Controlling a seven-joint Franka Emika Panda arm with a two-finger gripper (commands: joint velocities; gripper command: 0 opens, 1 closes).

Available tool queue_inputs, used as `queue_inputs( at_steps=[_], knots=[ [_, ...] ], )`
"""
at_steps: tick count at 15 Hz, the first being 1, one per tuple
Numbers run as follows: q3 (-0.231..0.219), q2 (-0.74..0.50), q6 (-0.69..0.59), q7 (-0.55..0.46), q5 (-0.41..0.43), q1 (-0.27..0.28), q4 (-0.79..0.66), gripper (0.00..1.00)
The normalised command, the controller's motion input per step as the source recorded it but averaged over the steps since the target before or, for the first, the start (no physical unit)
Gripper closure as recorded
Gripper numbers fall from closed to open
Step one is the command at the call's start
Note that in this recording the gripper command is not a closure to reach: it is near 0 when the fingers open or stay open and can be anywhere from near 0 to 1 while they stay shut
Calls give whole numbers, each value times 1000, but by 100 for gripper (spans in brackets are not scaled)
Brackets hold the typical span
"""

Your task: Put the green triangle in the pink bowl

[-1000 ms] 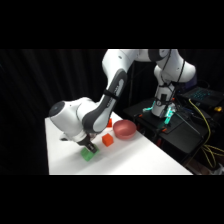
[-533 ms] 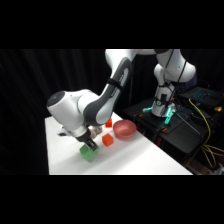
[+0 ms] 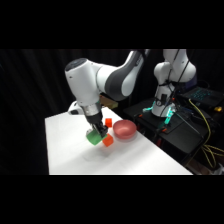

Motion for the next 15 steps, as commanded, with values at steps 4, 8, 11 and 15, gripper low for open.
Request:
queue_inputs(
  at_steps=[4,8,11,15],
  knots=[
    [-50,-799,441,114,-104,-51,-984,100],
    [-48,-668,367,131,-79,-77,-822,100],
    [-23,-462,268,147,-61,-68,-583,100],
    [26,-251,180,144,-21,-28,-332,100]
  ],
)
